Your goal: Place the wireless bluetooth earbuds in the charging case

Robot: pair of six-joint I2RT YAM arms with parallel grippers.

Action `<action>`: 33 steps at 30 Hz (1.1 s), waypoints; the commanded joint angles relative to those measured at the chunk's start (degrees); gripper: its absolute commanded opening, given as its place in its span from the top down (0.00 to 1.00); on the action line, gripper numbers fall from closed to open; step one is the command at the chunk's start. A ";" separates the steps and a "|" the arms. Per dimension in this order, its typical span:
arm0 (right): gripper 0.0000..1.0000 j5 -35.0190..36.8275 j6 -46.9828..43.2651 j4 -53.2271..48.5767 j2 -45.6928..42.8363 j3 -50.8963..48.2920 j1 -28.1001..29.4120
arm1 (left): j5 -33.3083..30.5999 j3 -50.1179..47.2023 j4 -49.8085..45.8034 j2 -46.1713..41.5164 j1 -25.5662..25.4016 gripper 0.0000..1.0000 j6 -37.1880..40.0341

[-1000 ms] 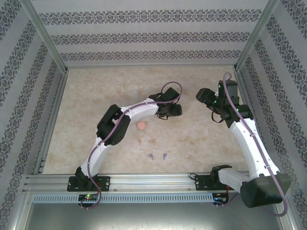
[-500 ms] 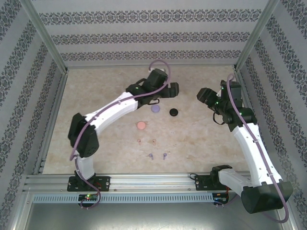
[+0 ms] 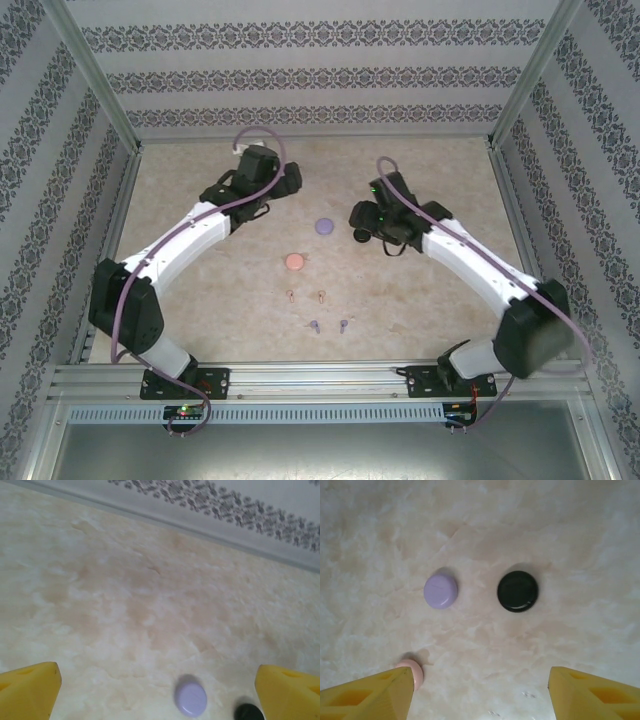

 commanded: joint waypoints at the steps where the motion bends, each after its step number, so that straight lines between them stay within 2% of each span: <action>1: 0.28 2.61 5.53 -1.41 6.72 6.94 1.87 | 4.13 -3.76 4.32 -3.17 4.93 0.01 -3.72; 4: 0.29 3.34 9.12 -4.22 13.95 12.90 3.16 | 7.42 -7.59 7.55 -4.53 9.01 0.01 -7.06; 9: 0.29 2.92 14.05 -8.51 24.75 23.06 4.67 | 8.52 -12.91 11.95 -5.84 13.61 0.01 -12.03; 12: 0.29 2.97 14.82 -12.01 31.02 30.10 5.46 | 12.44 -15.58 15.74 -6.74 16.33 0.01 -14.07; 16: 0.29 4.24 14.88 -16.50 37.67 38.18 6.63 | 16.85 -13.79 13.36 -5.71 18.06 0.01 -13.28; 20: 0.29 5.88 14.80 -21.34 43.44 45.67 7.35 | 22.23 -15.31 16.89 -5.04 19.42 0.01 -15.21; 27: 0.29 7.63 15.26 -23.38 47.45 48.85 7.47 | 29.01 -15.91 20.49 -2.96 20.28 0.01 -16.10; 33: 0.29 6.17 15.70 -22.86 49.75 49.30 6.65 | 29.26 -15.90 20.85 -3.55 20.34 0.00 -14.53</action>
